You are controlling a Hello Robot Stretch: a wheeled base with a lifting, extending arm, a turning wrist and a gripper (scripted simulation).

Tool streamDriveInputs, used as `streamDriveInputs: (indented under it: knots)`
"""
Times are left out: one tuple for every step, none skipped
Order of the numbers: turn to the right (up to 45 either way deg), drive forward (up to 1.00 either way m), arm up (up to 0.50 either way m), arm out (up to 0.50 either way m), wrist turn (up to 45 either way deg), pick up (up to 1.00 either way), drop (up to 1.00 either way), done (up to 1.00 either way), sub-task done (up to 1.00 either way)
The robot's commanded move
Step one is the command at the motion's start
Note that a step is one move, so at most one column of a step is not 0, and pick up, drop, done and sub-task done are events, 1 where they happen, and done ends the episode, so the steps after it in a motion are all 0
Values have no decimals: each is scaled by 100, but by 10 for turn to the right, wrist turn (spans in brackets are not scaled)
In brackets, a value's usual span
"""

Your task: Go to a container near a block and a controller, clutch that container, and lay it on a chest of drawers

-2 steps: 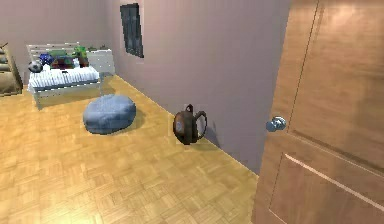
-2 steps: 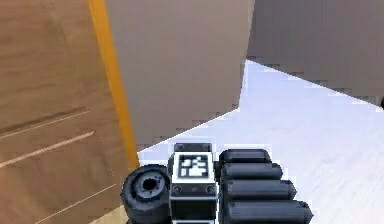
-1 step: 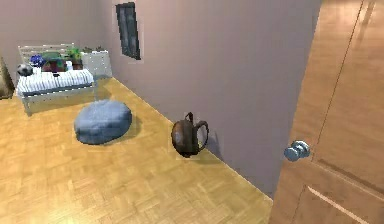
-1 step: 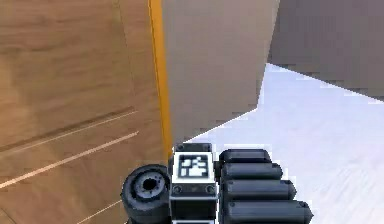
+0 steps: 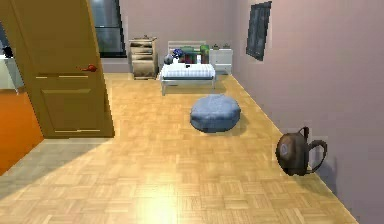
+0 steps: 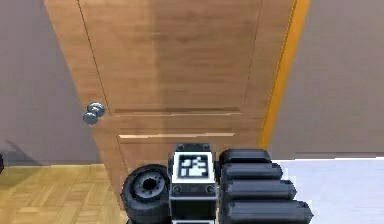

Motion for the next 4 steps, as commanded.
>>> streamDriveInputs:
  knots:
    - [0,60,0,0,0,0,0,0,0]
    - [-450,0,0,0,0,0,0,0,0]
    - [-210,0,0,0,0,0,0,0,0]
    - [0,35,0,0,0,0,0,0,0]
